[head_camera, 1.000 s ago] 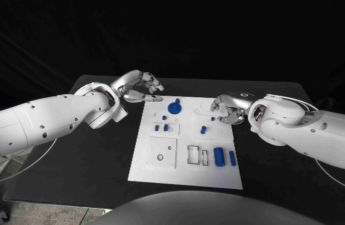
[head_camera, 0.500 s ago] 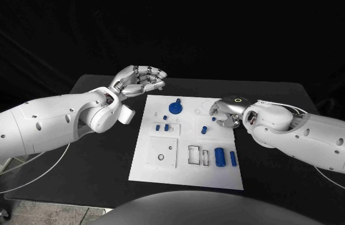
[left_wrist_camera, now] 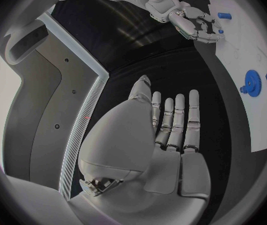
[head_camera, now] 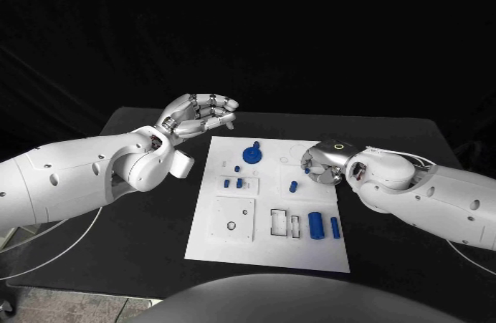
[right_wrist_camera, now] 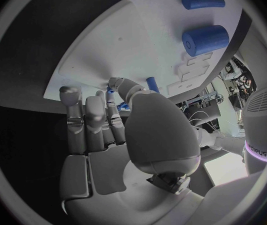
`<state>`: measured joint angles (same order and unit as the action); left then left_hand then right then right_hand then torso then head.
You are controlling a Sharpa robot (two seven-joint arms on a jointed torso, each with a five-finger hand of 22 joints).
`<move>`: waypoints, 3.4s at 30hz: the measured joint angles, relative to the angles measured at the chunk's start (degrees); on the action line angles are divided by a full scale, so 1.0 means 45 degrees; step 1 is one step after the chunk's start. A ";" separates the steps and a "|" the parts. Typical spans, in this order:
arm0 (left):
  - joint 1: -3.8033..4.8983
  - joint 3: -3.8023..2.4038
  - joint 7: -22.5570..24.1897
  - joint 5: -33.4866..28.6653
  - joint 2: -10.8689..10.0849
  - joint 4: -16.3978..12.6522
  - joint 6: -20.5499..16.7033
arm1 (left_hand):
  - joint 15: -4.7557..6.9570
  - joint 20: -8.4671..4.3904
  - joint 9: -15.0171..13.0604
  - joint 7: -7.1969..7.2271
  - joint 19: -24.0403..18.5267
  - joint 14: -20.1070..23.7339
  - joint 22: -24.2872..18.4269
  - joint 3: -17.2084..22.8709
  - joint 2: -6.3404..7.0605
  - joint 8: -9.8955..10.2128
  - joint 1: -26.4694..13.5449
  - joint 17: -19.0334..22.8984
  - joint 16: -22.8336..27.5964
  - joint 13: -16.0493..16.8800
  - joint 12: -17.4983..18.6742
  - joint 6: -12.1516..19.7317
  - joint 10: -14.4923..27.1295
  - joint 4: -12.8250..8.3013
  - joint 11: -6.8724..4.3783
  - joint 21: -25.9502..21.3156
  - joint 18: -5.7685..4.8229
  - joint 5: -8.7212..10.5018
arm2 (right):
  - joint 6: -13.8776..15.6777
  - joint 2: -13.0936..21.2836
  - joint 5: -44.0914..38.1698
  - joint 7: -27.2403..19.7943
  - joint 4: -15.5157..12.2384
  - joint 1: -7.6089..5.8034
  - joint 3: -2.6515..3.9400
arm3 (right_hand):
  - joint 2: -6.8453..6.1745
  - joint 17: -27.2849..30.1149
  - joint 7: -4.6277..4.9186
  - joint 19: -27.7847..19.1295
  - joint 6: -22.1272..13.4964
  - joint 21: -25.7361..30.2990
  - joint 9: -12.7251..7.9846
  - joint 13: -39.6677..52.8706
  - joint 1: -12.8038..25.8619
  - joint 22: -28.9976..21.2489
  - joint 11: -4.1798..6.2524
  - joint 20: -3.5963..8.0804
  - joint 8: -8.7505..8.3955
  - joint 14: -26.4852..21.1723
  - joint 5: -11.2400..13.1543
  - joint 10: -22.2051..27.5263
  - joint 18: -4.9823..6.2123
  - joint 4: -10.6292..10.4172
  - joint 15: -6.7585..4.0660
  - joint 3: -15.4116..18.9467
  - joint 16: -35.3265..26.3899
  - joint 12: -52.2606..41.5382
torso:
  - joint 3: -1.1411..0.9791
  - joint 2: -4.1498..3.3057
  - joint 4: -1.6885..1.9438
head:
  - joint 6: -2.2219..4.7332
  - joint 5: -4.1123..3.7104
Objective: Assemble the parts on the task board
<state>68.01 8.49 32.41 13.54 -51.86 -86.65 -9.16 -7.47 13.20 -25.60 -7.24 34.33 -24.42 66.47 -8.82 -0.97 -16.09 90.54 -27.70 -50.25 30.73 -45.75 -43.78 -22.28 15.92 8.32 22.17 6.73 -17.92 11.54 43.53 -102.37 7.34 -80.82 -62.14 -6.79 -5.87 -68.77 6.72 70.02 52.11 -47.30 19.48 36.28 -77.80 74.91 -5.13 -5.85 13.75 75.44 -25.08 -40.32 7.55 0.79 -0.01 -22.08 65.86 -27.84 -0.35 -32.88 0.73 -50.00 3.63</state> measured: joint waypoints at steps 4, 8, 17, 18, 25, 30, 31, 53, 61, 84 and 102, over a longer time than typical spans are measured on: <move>-0.0004 0.0011 -0.0002 -0.0065 -0.0004 0.0000 0.0029 | -0.0045 -0.0045 0.0052 -0.0023 0.0046 -0.0044 -0.0016 0.0000 -0.0016 -0.0102 0.0150 0.0040 0.0000 -0.0062 -0.0074 0.0021 0.0000 0.0000 0.0000 -0.0058 0.0110 0.0000 | 0.0201 -0.0032 0.0042 -0.0171 0.0087 0.0044 -0.0002 | 0.0158 -0.0141 -0.0021 0.0253 0.0281 -0.0390 0.0210 -0.0137 0.0009 -0.0001 0.0069 0.0027 0.0146 0.0205 0.0000 -0.0624 0.0002 -0.0039 -0.0070 0.0040 0.0292 -0.0206 | 0.0002 0.0000 -0.0001 | 0.0000 0.0021; -0.0005 0.0017 -0.0022 -0.0102 -0.0014 0.0000 0.0039 | 0.0002 0.0000 0.0100 -0.0068 0.0091 -0.0092 -0.0030 0.0000 -0.0084 -0.0164 0.0217 0.0082 -0.0055 -0.0128 -0.0083 0.0066 0.0000 0.0000 0.0000 -0.0074 0.0194 -0.0060 | 0.0306 -0.0061 0.0189 -0.0300 0.0166 0.0057 -0.0002 | 0.0256 -0.0108 -0.0028 0.0252 0.0375 -0.0420 0.0333 -0.0285 -0.0059 -0.0001 0.0125 0.0027 0.0196 0.0205 0.0000 -0.0922 0.0002 -0.0040 -0.0070 0.0040 0.0292 -0.0207 | 0.0010 0.0001 0.0001 | 0.0000 0.0010; -0.0007 0.0027 -0.0071 -0.0106 -0.0012 0.0020 0.0044 | -0.0044 0.0002 0.0174 -0.0070 0.0183 -0.0139 -0.0046 -0.0035 -0.0167 -0.0249 0.0300 0.0133 -0.0056 -0.0228 -0.0165 0.0066 -0.0001 -0.0035 0.0000 -0.0148 0.0192 -0.0122 | 0.0337 -0.0170 0.0845 -0.0558 0.0460 0.0064 0.0010 | 0.0403 0.0412 0.0064 0.0251 0.0712 -0.0255 0.0640 -0.0899 -0.0208 0.0009 0.0152 0.0026 0.0374 0.0015 0.0004 -0.1784 0.0001 0.0091 -0.0022 0.0014 -0.0080 -0.0043 | 0.0022 0.0013 0.0002 | 0.0000 -0.0021; -0.0008 0.0030 -0.0079 -0.0103 -0.0007 0.0030 0.0044 | -0.0044 0.0002 0.0174 -0.0070 0.0183 -0.0139 -0.0046 -0.0035 -0.0167 -0.0249 0.0300 0.0146 -0.0056 -0.0238 -0.0193 0.0066 -0.0001 -0.0035 0.0000 -0.0148 0.0191 -0.0122 | 0.0351 -0.0179 0.0924 -0.0596 0.0487 0.0064 0.0012 | 0.0405 0.0485 0.0094 0.0251 0.0758 -0.0250 0.0704 -0.0984 -0.0210 0.0009 0.0169 0.0026 0.0402 0.0015 0.0004 -0.1916 0.0001 0.0149 -0.0022 0.0032 -0.0138 -0.0002 | 0.0023 0.0013 0.0000 | 0.0000 -0.0021; -0.0018 0.0046 -0.0124 -0.0096 0.0006 0.0072 0.0035 | 0.0000 0.0046 0.0235 -0.0166 0.0227 -0.0182 -0.0046 -0.0072 -0.0218 -0.0312 0.0352 0.0186 -0.0123 -0.0310 -0.0233 0.0062 -0.0001 0.0002 0.0000 -0.0148 0.0190 -0.0184 | 0.0533 -0.0147 0.1233 -0.0803 0.0549 0.0078 0.0005 | 0.0537 0.0759 0.0092 0.0250 0.0900 -0.0249 0.0936 -0.1466 -0.0343 0.0008 0.0219 0.0026 0.0475 -0.0075 0.0038 -0.2495 0.0002 0.0316 -0.0023 0.0036 -0.0237 0.0245 | 0.0024 0.0009 0.0004 | 0.0000 -0.0037; -0.0026 0.0069 -0.0165 -0.0093 0.0002 0.0099 0.0033 | -0.0047 0.0002 0.0256 -0.0165 0.0272 -0.0228 -0.0045 -0.0072 -0.0267 -0.0312 0.0401 0.0202 -0.0123 -0.0349 -0.0233 0.0061 -0.0049 0.0003 0.0048 -0.0148 0.0190 -0.0184 | 0.0760 0.0029 0.1401 -0.0928 0.0388 0.0072 -0.0004 | 0.0570 0.0907 0.0092 0.0250 0.0899 -0.0162 0.0991 -0.1639 -0.0377 0.0007 0.0168 0.0026 0.0475 -0.0121 0.0083 -0.2594 0.0002 0.0316 0.0023 0.0037 -0.0376 0.0356 | 0.0024 0.0012 0.0000 | 0.0000 -0.0026; -0.0027 0.0072 -0.0173 -0.0093 0.0002 0.0102 0.0033 | -0.0047 0.0002 0.0278 -0.0165 0.0272 -0.0229 -0.0055 -0.0072 -0.0268 -0.0329 0.0401 0.0220 -0.0123 -0.0356 -0.0233 0.0061 -0.0050 0.0003 0.0048 -0.0195 0.0191 -0.0229 | 0.0803 0.0084 0.1429 -0.0941 0.0324 0.0051 -0.0003 | 0.0587 0.0915 0.0091 0.0250 0.0899 -0.0162 0.0999 -0.1668 -0.0394 0.0007 0.0151 0.0025 0.0471 -0.0121 0.0085 -0.2616 0.0001 0.0316 0.0023 0.0037 -0.0376 0.0392 | 0.0024 0.0015 -0.0001 | 0.0000 -0.0024; -0.0156 0.0431 -0.0265 -0.0187 0.0229 0.0325 0.0012 | -0.0291 0.0515 0.1268 -0.0520 -0.0753 0.1107 -0.1340 -0.0909 -0.0710 -0.1138 0.0629 0.2561 0.1809 -0.2660 0.0185 0.0620 0.0563 0.0102 0.0259 -0.2569 0.0385 -0.0454 | 0.0987 0.0746 0.1800 -0.0740 -0.3507 -0.0964 0.0037 | 0.0547 0.0534 0.0237 0.0592 0.0794 -0.0950 0.0826 -0.2167 -0.0461 0.0003 0.0103 -0.0088 -0.0030 0.0273 0.0024 -0.2978 0.0000 0.0388 0.0089 0.0032 0.0218 0.0683 | 0.0048 0.0104 0.0013 | 0.0000 -0.0046; -0.0195 0.0582 -0.0195 -0.0373 0.0311 0.0372 0.0008 | -0.0350 0.0635 0.2459 -0.0584 -0.2282 0.2633 -0.2824 -0.1362 -0.0978 -0.0237 0.0088 0.4246 0.3562 -0.4461 0.1489 0.1647 0.1725 0.0127 0.0151 -0.4116 0.0388 -0.0524 | 0.0621 -0.0517 0.1412 -0.0633 -0.3211 -0.0131 0.0016 | 0.0495 0.0534 0.0270 0.0592 0.0829 -0.0950 0.0784 -0.2235 -0.0511 0.0002 0.0121 -0.0088 -0.0079 0.0273 0.0025 -0.3035 0.0000 0.0457 0.0090 0.0035 0.0218 0.0686 | 0.0072 0.0254 0.0048 | 0.0000 0.0092; -0.0231 0.0663 0.0501 -0.1022 0.0383 0.0354 -0.0195 | -0.0343 0.0776 0.4878 0.0734 -0.7283 0.5167 -1.2104 0.0071 -0.0310 0.2594 -0.2475 0.5917 0.9738 -0.6316 0.5430 0.3792 0.4416 0.0182 -0.1214 -0.4633 -0.0010 0.0170 | -0.0376 -0.2270 0.0355 -0.0378 -0.2291 0.0639 0.0027 | 0.0431 0.0634 0.0280 0.0590 0.0840 -0.1000 0.0616 -0.2412 -0.0574 0.0000 0.0048 -0.0087 -0.0349 0.0271 0.0027 -0.3124 0.0000 0.0580 0.0090 -0.0016 0.0340 0.0817 | 0.0128 0.0453 0.0201 | 0.0000 0.0276; -0.0249 0.0669 0.0490 -0.1126 0.0468 0.0383 -0.0123 | -0.0595 0.0854 0.4974 0.0381 -0.6878 0.4915 -1.1377 -0.0141 -0.0777 0.2675 -0.1975 0.5863 0.9422 -0.6288 0.5035 0.3517 0.4315 0.0141 -0.0863 -0.4574 -0.0213 -0.0184 | -0.1305 -0.2562 -0.0997 -0.0298 -0.2035 0.0828 0.0027 | 0.0377 0.0794 0.0305 0.0589 0.0865 -0.1000 0.0550 -0.2541 -0.0628 0.0009 0.0093 -0.0088 -0.0403 0.0250 0.0026 -0.3171 0.0000 0.0580 0.0111 -0.0017 0.0239 0.0914 | 0.0133 0.0471 0.0201 | 0.0000 0.0322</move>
<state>66.89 11.50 34.61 8.47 -49.76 -84.93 -9.72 -10.15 17.04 -3.21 -5.52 3.38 -2.31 15.28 -9.45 -4.47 -4.06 81.65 -1.32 -7.85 2.44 -23.09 -27.95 -2.86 16.55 4.43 1.59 5.78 -18.75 5.66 32.00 -106.86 5.99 -89.98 -58.41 -6.67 -4.18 -65.19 8.09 72.67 56.00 -51.80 21.96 24.85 -80.63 74.95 -4.71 -6.24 11.93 76.56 -24.97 -54.59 7.54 3.40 0.49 -22.16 66.94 -23.73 0.25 -30.76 1.64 -50.00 5.08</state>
